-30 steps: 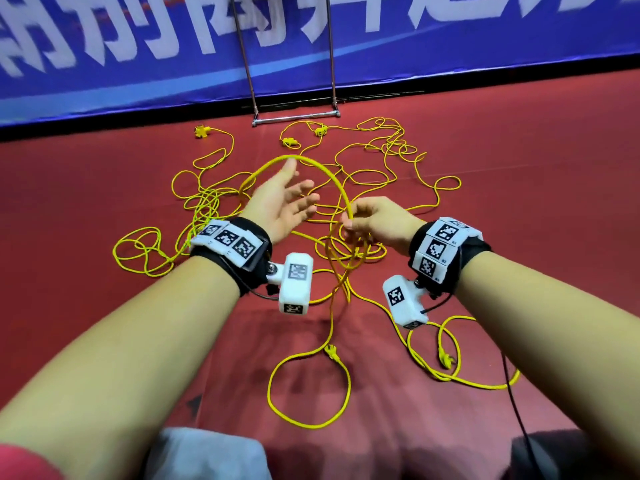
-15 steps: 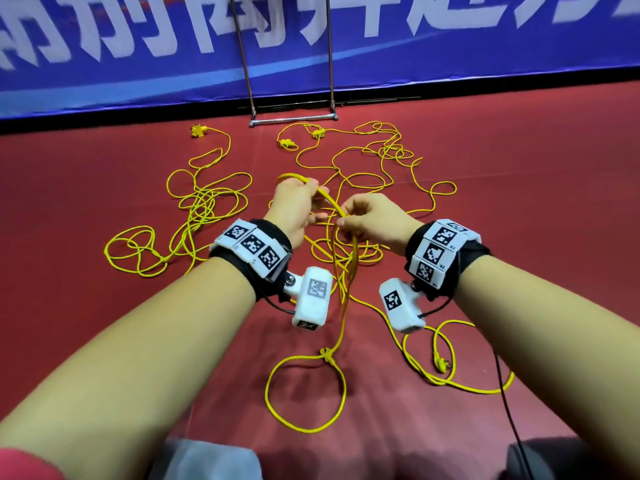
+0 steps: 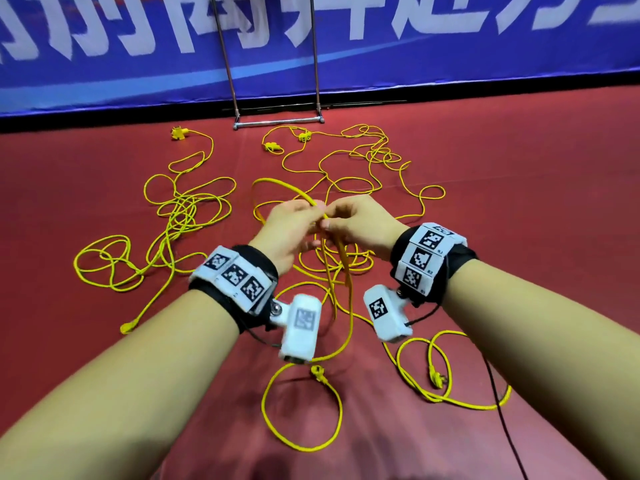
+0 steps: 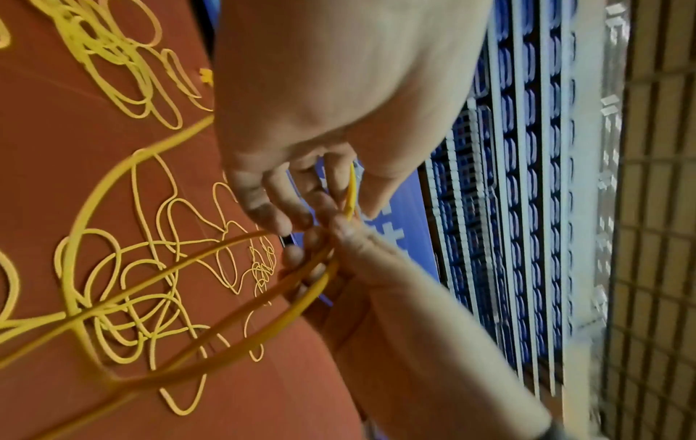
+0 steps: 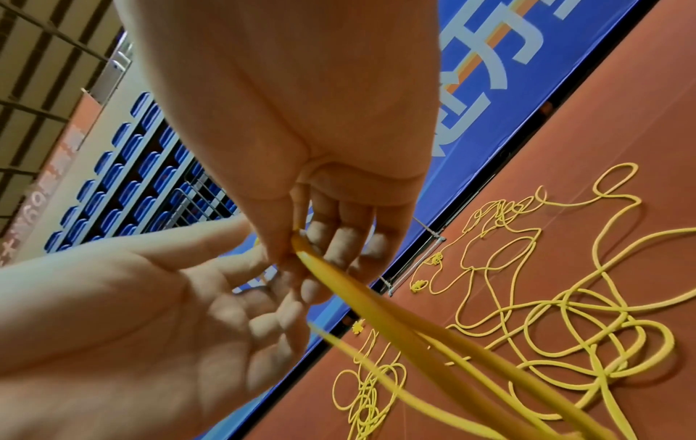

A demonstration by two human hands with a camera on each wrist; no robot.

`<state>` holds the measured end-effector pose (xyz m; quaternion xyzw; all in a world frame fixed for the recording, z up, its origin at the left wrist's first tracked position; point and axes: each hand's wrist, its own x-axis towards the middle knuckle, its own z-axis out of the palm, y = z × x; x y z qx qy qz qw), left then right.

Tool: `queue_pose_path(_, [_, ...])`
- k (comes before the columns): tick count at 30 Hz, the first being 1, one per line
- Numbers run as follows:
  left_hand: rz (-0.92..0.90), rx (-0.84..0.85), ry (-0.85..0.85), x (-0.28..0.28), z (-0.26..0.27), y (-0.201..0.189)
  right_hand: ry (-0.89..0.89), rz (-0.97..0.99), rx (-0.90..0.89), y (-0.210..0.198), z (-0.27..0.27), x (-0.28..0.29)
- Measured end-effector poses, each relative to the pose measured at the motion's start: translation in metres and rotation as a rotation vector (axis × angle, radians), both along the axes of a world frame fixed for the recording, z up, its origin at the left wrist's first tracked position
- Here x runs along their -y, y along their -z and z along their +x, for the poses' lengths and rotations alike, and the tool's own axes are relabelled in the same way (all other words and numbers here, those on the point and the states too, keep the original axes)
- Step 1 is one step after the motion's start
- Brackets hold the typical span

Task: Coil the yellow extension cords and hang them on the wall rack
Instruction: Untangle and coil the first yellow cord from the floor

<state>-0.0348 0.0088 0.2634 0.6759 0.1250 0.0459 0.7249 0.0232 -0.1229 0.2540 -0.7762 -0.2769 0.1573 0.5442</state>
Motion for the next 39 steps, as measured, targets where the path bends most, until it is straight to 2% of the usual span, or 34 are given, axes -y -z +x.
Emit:
queue_pose_path(2, [0.067, 0.042, -0.003, 0.003, -0.004, 0.009, -0.009, -0.007, 0.0, 0.002, -0.003, -0.003])
queue_pose_path(7, [0.133, 0.154, -0.174, -0.014, 0.009, -0.001, -0.052, -0.014, -0.041, -0.007, -0.003, -0.004])
queue_pose_path(10, [-0.007, 0.2, -0.356, -0.036, 0.015, -0.022, -0.082, -0.114, -0.018, -0.001, -0.002, 0.007])
queue_pose_path(13, [-0.18, 0.218, -0.534, -0.062, 0.016, -0.035, -0.004, -0.126, -0.039, 0.013, -0.003, 0.02])
queue_pose_path(15, [-0.269, 0.151, -0.498, -0.064, 0.014, -0.032, 0.099, -0.048, -0.077, 0.017, -0.001, 0.022])
queue_pose_path(17, [-0.26, 0.038, -0.358, -0.049, 0.01, -0.024, 0.175, 0.051, -0.119, 0.012, 0.001, 0.019])
queue_pose_path(20, [-0.149, -0.056, -0.124, -0.012, 0.004, -0.007, 0.122, 0.066, -0.098, 0.002, -0.001, 0.01])
queue_pose_path(23, [-0.104, -0.053, -0.04, 0.011, 0.002, 0.01, 0.073, 0.027, -0.026, -0.003, -0.008, 0.005])
queue_pose_path(26, [-0.055, -0.012, -0.101, 0.013, 0.003, 0.012, 0.041, 0.02, -0.039, -0.007, -0.01, 0.012])
queue_pose_path(28, [-0.1, 0.038, -0.24, 0.001, 0.006, 0.001, -0.025, -0.051, -0.03, -0.006, -0.009, 0.019])
queue_pose_path(31, [-0.309, 0.134, -0.448, -0.028, 0.01, -0.02, -0.116, -0.204, -0.055, 0.001, -0.004, 0.033])
queue_pose_path(33, [-0.417, 0.174, -0.53, -0.041, 0.01, -0.027, -0.104, -0.225, -0.101, 0.004, -0.003, 0.039])
queue_pose_path(39, [-0.432, 0.234, -0.528, -0.03, 0.007, -0.028, -0.038, -0.159, -0.128, -0.003, -0.013, 0.029])
